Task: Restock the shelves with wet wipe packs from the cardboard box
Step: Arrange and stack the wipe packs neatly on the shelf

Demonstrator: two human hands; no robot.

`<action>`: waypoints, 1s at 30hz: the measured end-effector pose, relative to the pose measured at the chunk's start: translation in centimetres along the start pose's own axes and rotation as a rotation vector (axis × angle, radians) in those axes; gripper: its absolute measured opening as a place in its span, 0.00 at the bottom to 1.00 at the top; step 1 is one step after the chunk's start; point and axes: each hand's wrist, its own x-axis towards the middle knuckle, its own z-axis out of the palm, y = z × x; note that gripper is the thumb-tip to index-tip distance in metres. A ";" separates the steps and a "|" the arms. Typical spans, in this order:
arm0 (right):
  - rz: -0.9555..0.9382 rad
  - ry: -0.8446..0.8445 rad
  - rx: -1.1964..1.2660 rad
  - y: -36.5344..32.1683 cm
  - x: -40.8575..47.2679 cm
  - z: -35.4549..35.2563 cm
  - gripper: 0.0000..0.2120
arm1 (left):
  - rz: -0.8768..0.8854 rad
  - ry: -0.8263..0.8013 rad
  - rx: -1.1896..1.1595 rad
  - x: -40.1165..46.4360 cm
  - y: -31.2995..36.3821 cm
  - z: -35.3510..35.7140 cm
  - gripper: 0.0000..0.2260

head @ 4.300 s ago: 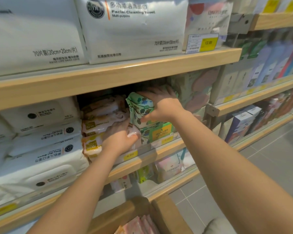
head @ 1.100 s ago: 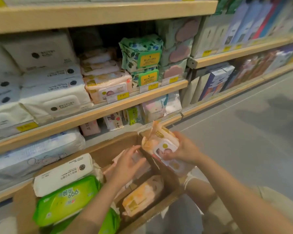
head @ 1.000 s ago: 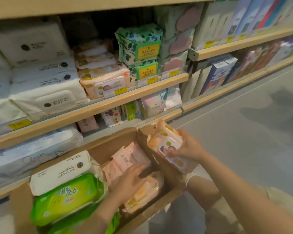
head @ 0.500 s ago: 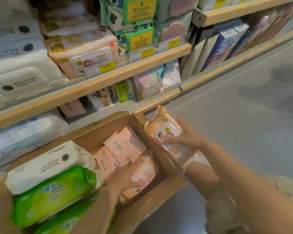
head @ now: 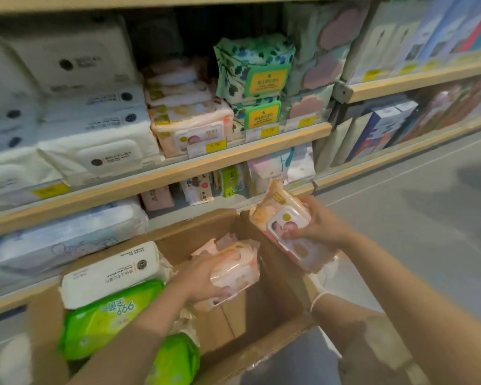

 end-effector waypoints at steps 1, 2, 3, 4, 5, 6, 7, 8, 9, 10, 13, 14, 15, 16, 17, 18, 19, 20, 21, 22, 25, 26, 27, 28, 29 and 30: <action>-0.029 0.012 -0.019 -1.1 -0.2 -0.4 0.40 | 0.011 0.027 -0.016 -0.7 0.2 -1.8 0.37; -0.061 0.023 -0.029 -2.2 -0.3 -0.8 0.40 | 0.016 0.059 -0.022 -1.4 0.4 -3.6 0.37; -0.086 0.035 -0.034 -3.4 -0.5 -1.2 0.41 | 0.026 0.108 -0.031 -2.2 0.5 -5.4 0.37; -0.109 0.040 -0.037 -4.6 -0.7 -1.6 0.41 | 0.035 0.161 -0.050 -3.0 0.3 -7.0 0.38; -0.132 0.045 -0.041 -5.8 -0.8 -1.9 0.40 | 0.042 0.211 -0.077 -3.9 0.1 -8.5 0.39; -0.146 0.044 -0.048 -6.9 -0.9 -2.2 0.39 | 0.043 0.253 -0.101 -4.8 0.0 -10.0 0.40; -0.170 0.040 -0.050 -8.0 -1.1 -2.5 0.39 | 0.044 0.291 -0.108 -5.7 -0.2 -11.4 0.40; -0.191 0.040 -0.053 -9.0 -1.3 -2.6 0.38 | 0.048 0.321 -0.109 -6.5 -0.4 -12.8 0.41; -0.213 0.044 -0.055 -10.0 -1.2 -2.7 0.38 | 0.058 0.346 -0.123 -7.4 -0.6 -14.2 0.41; -0.231 0.050 -0.061 -10.9 -1.3 -2.7 0.39 | 0.068 0.368 -0.151 -8.2 -0.7 -15.5 0.42; -0.274 0.059 -0.077 -13.2 -1.1 -2.4 0.45 | 0.111 0.429 -0.214 -10.9 -1.6 -18.6 0.41; -0.286 0.055 -0.082 -14.0 -0.9 -2.3 0.45 | 0.105 0.446 -0.214 -11.8 -2.0 -19.5 0.41; -0.300 0.051 -0.090 -14.8 -0.6 -2.1 0.45 | 0.085 0.466 -0.209 -12.7 -2.3 -20.3 0.41; -0.315 0.050 -0.102 -15.6 -0.4 -1.9 0.44 | 0.060 0.490 -0.204 -13.5 -2.7 -21.2 0.42; -0.338 0.054 -0.119 -16.5 -0.2 -1.7 0.44 | 0.041 0.514 -0.195 -14.2 -3.1 -22.1 0.42; -0.352 0.058 -0.134 -17.4 0.2 -1.4 0.45 | 0.029 0.536 -0.183 -14.8 -3.5 -22.9 0.42; -0.370 0.060 -0.142 -18.2 0.5 -1.1 0.44 | 0.022 0.555 -0.167 -15.4 -3.9 -23.7 0.42; -0.388 0.057 -0.147 -19.0 0.8 -0.9 0.43 | 0.011 0.572 -0.140 -15.9 -4.3 -24.5 0.42; -0.412 0.055 -0.161 -19.7 1.3 -0.6 0.42 | -0.002 0.587 -0.099 -16.3 -4.8 -25.2 0.42; -0.431 0.059 -0.187 -20.4 1.6 -0.3 0.40 | -0.020 0.601 -0.052 -16.8 -5.1 -26.0 0.42; -0.509 0.082 -0.271 -23.1 2.2 0.2 0.36 | -0.066 0.657 0.041 -17.7 -6.0 -28.7 0.44; -0.538 0.110 -0.348 -24.1 2.5 0.3 0.36 | -0.081 0.690 0.062 -17.9 -6.1 -29.6 0.44; -0.566 0.155 -0.449 -25.1 2.8 0.4 0.36 | -0.105 0.732 0.081 -17.8 -6.3 -30.5 0.44; -0.596 0.200 -0.536 -26.2 3.1 0.5 0.36 | -0.136 0.782 0.095 -17.7 -6.5 -31.2 0.43; -0.625 0.239 -0.603 -27.3 3.7 0.6 0.36 | -0.174 0.838 0.099 -17.4 -6.6 -31.8 0.41; -0.647 0.265 -0.660 -28.5 4.3 0.7 0.36 | -0.216 0.884 0.108 -17.0 -6.7 -32.2 0.39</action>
